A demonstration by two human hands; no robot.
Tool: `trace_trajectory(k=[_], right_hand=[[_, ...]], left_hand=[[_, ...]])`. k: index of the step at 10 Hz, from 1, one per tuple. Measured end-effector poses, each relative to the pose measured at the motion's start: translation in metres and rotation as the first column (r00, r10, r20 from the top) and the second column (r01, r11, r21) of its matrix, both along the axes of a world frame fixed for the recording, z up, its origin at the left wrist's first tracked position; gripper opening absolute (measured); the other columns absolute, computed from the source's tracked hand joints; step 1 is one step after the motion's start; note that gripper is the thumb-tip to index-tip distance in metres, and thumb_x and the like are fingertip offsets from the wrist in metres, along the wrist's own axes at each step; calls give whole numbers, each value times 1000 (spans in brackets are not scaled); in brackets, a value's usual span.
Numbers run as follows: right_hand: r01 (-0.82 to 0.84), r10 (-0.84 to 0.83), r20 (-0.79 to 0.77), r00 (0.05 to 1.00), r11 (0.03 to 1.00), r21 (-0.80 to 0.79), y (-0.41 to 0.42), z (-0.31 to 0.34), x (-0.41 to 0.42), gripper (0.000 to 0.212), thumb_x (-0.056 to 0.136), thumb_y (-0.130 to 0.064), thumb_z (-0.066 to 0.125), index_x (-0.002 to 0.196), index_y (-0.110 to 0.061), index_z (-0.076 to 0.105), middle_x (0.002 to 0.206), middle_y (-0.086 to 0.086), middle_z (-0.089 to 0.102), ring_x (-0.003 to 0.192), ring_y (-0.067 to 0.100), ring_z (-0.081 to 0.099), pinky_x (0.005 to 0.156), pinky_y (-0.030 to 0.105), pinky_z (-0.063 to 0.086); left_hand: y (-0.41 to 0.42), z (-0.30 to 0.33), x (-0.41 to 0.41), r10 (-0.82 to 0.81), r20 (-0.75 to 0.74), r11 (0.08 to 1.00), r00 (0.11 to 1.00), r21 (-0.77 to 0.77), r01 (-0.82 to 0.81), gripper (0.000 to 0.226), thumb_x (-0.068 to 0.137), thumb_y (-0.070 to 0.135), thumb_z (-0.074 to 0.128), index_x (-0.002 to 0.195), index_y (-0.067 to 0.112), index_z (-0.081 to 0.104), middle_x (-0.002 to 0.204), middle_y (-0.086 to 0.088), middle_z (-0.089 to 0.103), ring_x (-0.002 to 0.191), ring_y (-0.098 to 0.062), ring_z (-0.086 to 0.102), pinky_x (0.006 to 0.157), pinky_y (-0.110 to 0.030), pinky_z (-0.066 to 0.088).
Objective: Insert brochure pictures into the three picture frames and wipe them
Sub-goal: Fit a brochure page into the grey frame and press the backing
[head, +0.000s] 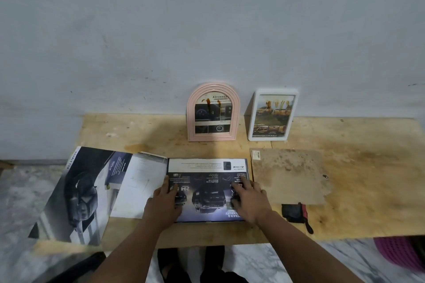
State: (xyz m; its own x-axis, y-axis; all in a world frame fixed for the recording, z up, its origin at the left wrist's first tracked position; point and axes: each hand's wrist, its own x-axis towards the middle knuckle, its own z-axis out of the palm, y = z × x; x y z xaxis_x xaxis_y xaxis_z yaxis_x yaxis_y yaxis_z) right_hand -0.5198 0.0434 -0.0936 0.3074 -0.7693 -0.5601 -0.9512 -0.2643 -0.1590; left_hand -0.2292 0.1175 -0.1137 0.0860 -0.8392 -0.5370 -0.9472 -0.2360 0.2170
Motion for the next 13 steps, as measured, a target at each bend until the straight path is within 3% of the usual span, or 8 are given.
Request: trace_trajectory(k=[2, 4, 6, 8, 10, 11, 12, 13], right_hand=[[260, -232, 201, 952, 957, -127, -11, 8, -37, 42, 99, -38, 50, 141, -32, 51, 146, -4, 50, 127, 22, 48, 100, 43, 49], [718, -699, 173, 693, 692, -78, -52, 21, -103, 55, 95, -45, 60, 144, -25, 47, 145, 10, 47, 128, 35, 48, 104, 53, 45], [952, -951, -59, 302, 304, -25, -90, 13, -155, 108, 70, -53, 77, 152, -11, 20, 149, 24, 30, 136, 44, 31, 113, 58, 30], [962, -958, -118, 261, 248, 113, -107, -96, -243, 136, 39, -53, 80, 155, -15, 23, 149, 29, 31, 136, 51, 36, 105, 60, 38], [979, -997, 59, 51, 62, 194, -87, -13, -212, 103, 62, -35, 83, 144, -17, 23, 140, 24, 36, 126, 43, 43, 88, 43, 39], [967, -972, 226, 67, 120, 227, -78, -16, -224, 107, 60, -33, 87, 146, -16, 26, 138, 21, 46, 127, 42, 49, 94, 42, 44], [953, -945, 326, 23, 119, 277, -74, -66, -268, 95, 50, -33, 86, 134, -11, 47, 118, 11, 65, 105, 36, 64, 92, 54, 57], [929, -916, 402, -8, 142, 343, -65, -60, -280, 52, 60, -30, 69, 106, -7, 61, 70, 6, 68, 63, 30, 58, 60, 69, 55]], left_hand=[[3, -4, 0, -2, 37, 1000, 999, 13, 1, 81, 90, 50, 60, 160, 31, 24, 172, -1, -8, 148, -30, 30, 109, -44, 46], [3, -7, -1, 31, 54, 999, 998, -21, -30, 80, 87, 52, 63, 158, 31, 30, 172, -3, -1, 136, -30, 45, 99, -42, 52], [3, -16, -4, 89, -52, 992, 995, -83, -93, 69, 84, 48, 66, 147, 32, 42, 164, -2, 18, 114, -32, 64, 88, -45, 57], [5, -30, -1, 136, -93, 990, 986, -12, -137, 75, 81, 57, 60, 149, 35, 39, 166, -2, 15, 121, -31, 62, 91, -44, 57], [-3, -28, -5, 171, -135, 985, 976, 37, -167, 75, 85, 50, 63, 153, 30, 38, 170, -5, 6, 131, -28, 57, 99, -40, 53], [-4, -26, -8, 195, -128, 980, 972, 62, -188, 76, 91, 45, 66, 157, 27, 34, 171, -5, 1, 135, -26, 55, 103, -36, 50], [-3, -28, -9, 204, -137, 978, 969, 62, -197, 80, 89, 45, 66, 158, 28, 31, 171, -5, -1, 133, -27, 56, 102, -36, 50], [-2, -27, -9, 222, -160, 974, 962, 73, -213, 87, 81, 49, 63, 159, 31, 29, 170, -5, 1, 130, -29, 57, 101, -39, 51]])
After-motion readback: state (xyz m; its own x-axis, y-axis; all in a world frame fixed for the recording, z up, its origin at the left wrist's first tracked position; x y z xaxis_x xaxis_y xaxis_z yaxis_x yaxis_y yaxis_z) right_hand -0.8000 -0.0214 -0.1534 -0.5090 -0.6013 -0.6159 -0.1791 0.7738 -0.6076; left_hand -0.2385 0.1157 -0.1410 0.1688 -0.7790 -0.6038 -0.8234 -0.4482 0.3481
